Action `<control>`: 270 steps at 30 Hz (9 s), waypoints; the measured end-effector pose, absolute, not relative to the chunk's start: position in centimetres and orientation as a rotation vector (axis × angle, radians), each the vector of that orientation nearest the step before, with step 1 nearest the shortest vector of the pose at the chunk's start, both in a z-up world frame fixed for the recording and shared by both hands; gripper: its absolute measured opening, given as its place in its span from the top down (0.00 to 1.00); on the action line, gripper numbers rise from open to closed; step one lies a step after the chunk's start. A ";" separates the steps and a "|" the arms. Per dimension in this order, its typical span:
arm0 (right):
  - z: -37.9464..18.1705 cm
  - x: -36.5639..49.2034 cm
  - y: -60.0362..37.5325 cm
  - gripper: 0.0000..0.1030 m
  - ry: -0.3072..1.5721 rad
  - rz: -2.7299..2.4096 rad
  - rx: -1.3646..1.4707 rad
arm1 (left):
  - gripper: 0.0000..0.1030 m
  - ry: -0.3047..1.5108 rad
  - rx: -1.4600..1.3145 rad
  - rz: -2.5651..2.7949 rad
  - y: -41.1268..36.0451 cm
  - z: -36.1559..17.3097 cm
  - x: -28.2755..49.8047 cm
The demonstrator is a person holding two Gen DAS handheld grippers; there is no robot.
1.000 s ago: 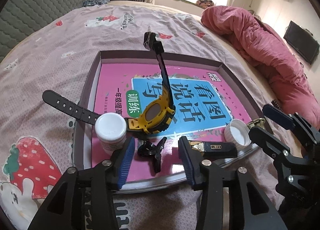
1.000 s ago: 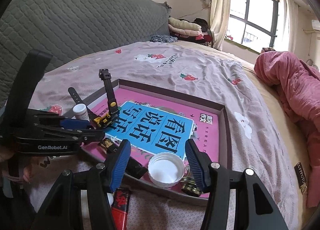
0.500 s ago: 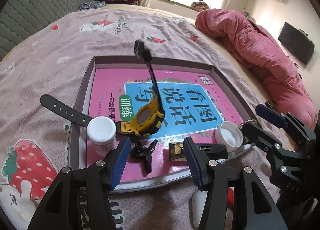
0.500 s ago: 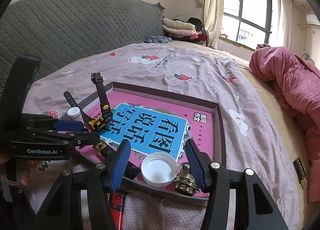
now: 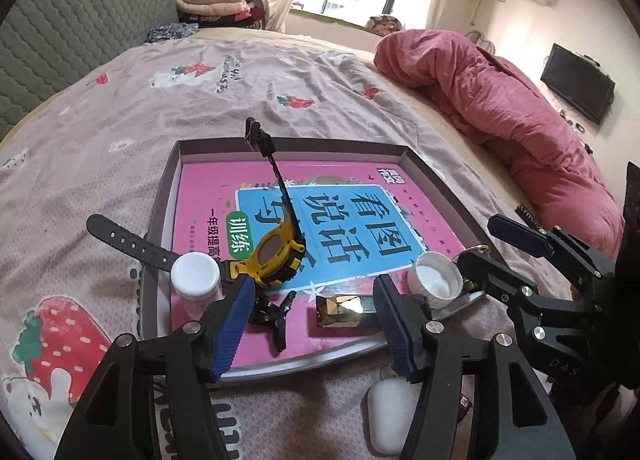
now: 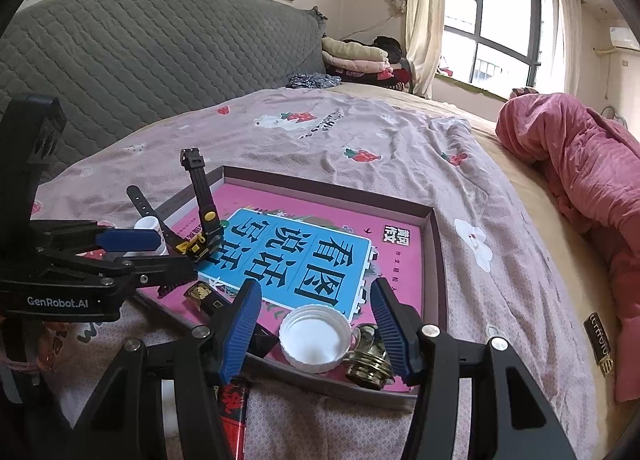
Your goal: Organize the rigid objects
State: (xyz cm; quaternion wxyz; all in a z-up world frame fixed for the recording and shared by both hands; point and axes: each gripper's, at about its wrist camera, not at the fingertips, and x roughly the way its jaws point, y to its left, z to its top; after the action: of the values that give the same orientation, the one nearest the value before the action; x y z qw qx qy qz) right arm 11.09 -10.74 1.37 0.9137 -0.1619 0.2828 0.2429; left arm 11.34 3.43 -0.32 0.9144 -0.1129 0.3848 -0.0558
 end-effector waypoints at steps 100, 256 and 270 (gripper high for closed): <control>-6.1 7.7 -9.5 0.77 0.940 0.550 -0.476 | 0.36 1.129 -0.142 -0.230 -1.9 -6.4 10.2; 0.0 11.8 -11.0 0.57 0.662 0.512 -0.258 | 0.54 0.887 -0.173 -0.004 3.8 -3.0 13.5; 2.3 10.4 -14.2 0.46 0.602 0.447 -0.146 | 0.43 0.838 -0.233 0.003 5.0 -2.0 12.2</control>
State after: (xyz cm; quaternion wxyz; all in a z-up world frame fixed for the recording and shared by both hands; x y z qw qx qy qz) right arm 10.43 -14.20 2.29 0.9280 -0.0711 0.2937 0.2179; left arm 12.22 4.98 -1.95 0.9070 -0.1127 0.4058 0.0015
